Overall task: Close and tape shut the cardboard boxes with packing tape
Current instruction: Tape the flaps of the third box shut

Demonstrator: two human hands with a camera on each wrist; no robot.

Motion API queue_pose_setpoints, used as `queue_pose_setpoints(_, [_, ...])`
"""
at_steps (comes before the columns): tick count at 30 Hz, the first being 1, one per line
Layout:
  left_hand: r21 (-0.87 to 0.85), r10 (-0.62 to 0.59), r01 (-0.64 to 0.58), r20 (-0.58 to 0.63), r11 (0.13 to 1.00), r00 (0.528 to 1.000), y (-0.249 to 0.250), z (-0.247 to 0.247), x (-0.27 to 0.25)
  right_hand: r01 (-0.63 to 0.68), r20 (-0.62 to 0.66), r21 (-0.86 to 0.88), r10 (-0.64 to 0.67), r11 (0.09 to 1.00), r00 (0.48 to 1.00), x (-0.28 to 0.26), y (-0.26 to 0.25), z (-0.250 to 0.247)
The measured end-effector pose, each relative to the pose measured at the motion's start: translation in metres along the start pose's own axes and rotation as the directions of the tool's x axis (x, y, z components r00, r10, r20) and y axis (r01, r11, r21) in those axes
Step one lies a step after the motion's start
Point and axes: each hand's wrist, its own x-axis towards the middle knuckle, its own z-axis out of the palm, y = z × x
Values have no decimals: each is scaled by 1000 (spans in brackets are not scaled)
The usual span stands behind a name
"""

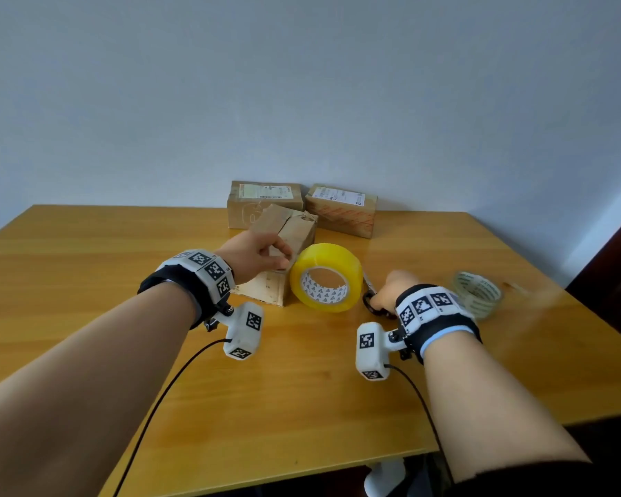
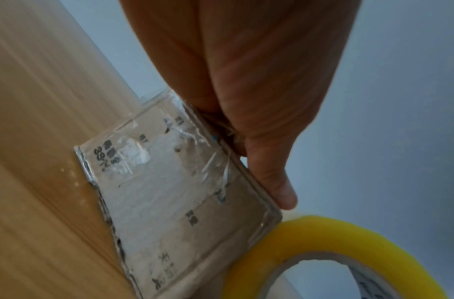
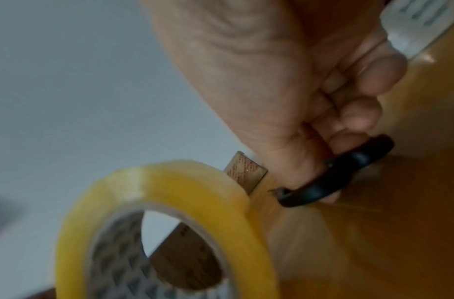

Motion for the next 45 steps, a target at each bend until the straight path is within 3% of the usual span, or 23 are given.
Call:
queue_pose_setpoints(3, [-36,-30,32,44,999,999,-1,-1,2,3,-21,141,0,990,1000,-10,3,-13])
queue_pose_setpoints(6, [37,-38,34,104,999,994,1,-2,-1,98,-98,354,-67,930,993,-12,5,-22])
queue_pose_setpoints(10, [226,0,-25,107,974,994,2,-3,-3,251,-256,687,-95,682,962,-5,-2,-26])
queue_pose_setpoints(14, [255,-4,-31,135,967,991,1,-10,1,329,-239,795,-235,510,942,-10,-11,-27])
queue_pose_setpoints(16, [282,-13,-33,160,959,987,3,-14,3,313,-165,838,-339,446,926,-15,-13,-29])
queue_pose_setpoints(20, [377,-1,-65,173,924,985,5,-14,13,250,31,867,-548,431,836,-28,-25,-25])
queue_pose_setpoints(24, [500,34,-82,105,862,994,4,-15,13,254,-8,900,-568,354,823,-27,-37,-19])
queue_pose_setpoints(27, [364,-44,94,-144,927,989,7,-22,1,380,-179,876,-532,296,827,-21,-38,-21])
queue_pose_setpoints(29, [231,-159,204,-199,951,967,9,-23,-4,456,-261,845,-530,279,807,-18,-40,-22])
queue_pose_setpoints(30, [143,-250,268,-132,953,959,11,-21,-7,470,-275,841,-537,267,798,-16,-41,-21])
queue_pose_setpoints(32, [-3,-404,407,114,913,908,16,-16,-12,472,-268,840,-554,266,788,-14,-47,-17])
queue_pose_setpoints(34, [-44,-441,471,285,881,851,18,-9,-16,479,-256,828,-563,292,786,-12,-50,-12])
queue_pose_setpoints(37, [-193,-438,529,370,827,819,19,0,-23,484,-257,819,-559,306,788,-10,-51,-4])
queue_pose_setpoints(40, [-471,-407,599,451,648,794,21,5,-25,481,-248,818,-562,316,789,-11,-49,-4])
queue_pose_setpoints(45, [-586,-388,628,494,512,778,24,0,-27,525,-248,754,-569,394,784,-11,-52,-13])
